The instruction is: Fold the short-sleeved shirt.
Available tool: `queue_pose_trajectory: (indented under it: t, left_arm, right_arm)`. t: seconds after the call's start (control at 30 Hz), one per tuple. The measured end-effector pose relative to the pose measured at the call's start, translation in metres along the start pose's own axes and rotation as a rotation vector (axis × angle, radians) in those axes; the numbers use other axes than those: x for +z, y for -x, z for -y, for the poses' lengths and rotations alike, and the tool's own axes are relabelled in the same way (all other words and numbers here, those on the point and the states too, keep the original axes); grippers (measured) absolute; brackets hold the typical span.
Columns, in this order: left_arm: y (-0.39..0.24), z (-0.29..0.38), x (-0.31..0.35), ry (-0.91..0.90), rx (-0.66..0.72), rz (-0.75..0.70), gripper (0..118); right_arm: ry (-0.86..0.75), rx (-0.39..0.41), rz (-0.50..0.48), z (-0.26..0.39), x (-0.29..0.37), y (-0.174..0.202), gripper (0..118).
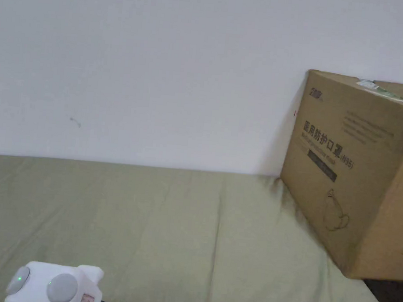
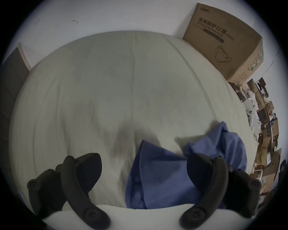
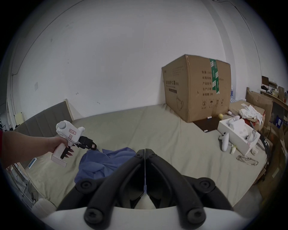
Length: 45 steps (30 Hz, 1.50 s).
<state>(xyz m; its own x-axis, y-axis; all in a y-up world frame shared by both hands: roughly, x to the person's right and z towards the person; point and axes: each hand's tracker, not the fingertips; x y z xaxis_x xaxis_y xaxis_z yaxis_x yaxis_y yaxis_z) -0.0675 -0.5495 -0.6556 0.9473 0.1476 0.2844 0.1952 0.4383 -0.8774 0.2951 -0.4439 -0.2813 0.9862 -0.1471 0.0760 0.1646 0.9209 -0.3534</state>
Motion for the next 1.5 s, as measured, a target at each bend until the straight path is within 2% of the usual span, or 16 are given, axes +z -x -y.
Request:
queue_pose_trajectory:
  t: [0.13, 0.23, 0.3, 0.33, 0.53, 0.6, 0.63, 0.67, 0.7, 0.73, 0.97, 1.1, 1.23, 1.3, 1.37, 1.5]
  left_arm:
    - [-0.006, 0.014, -0.025, 0.05, -0.083, 0.122, 103]
    - [-0.028, 0.032, -0.017, -0.009, -0.336, -0.046, 87]
    - [-0.034, 0.037, -0.001, -0.061, -0.3, 0.015, 47]
    - [-0.034, 0.045, 0.005, -0.07, -0.286, 0.013, 2]
    - [-0.018, 0.075, 0.048, -0.191, -0.151, 0.06, 1]
    - [-0.003, 0.093, 0.076, -0.277, -0.056, 0.094, 1]
    - [0.003, 0.104, 0.088, -0.308, 0.003, 0.119, 1]
    - [0.007, 0.113, 0.096, -0.314, 0.04, 0.14, 1]
    - [0.008, 0.125, 0.103, -0.313, 0.052, 0.141, 1]
    - [0.01, 0.135, 0.109, -0.308, 0.038, 0.135, 1]
    - [0.003, 0.185, 0.129, -0.315, -0.005, 0.108, 1]
    - [0.008, 0.204, 0.129, -0.314, 0.1, 0.15, 1]
    - [0.013, 0.217, 0.128, -0.31, 0.176, 0.166, 1]
    - [0.015, 0.223, 0.126, -0.304, 0.205, 0.178, 1]
    - [0.018, 0.229, 0.127, -0.295, 0.23, 0.195, 1]
    - [0.015, 0.239, 0.147, -0.318, 0.3, 0.198, 1]
  right_arm:
    - [0.058, -0.018, 0.002, 0.011, -0.016, 0.002, 0]
    - [0.082, -0.016, -0.007, 0.017, -0.021, 0.006, 0]
    - [0.093, -0.012, -0.026, 0.019, -0.023, 0.007, 0]
    - [0.095, -0.009, -0.038, 0.02, -0.025, 0.008, 0]
    - [0.157, -0.036, -0.23, -0.021, -0.072, 0.01, 0]
    - [0.294, -0.042, -0.277, -0.046, -0.111, 0.011, 0]
    - [0.361, -0.057, -0.299, -0.057, -0.136, 0.012, 14]
    - [0.415, -0.062, -0.316, -0.065, -0.155, 0.014, 46]
    - [0.457, -0.075, -0.34, -0.07, -0.179, 0.018, 91]
    - [0.514, -0.035, -0.337, -0.072, -0.204, 0.025, 118]
    - [0.871, 0.144, -0.187, -0.038, -0.343, 0.071, 116]
    - [0.942, 0.243, -0.059, -0.011, -0.389, 0.079, 115]
    - [1.007, 0.283, -0.066, 0.002, -0.395, 0.08, 99]
    - [0.959, 0.299, -0.092, -0.007, -0.381, 0.08, 73]
    - [0.917, 0.301, -0.151, -0.017, -0.37, 0.083, 4]
    - [0.83, 0.215, -0.25, -0.046, -0.321, 0.075, 4]
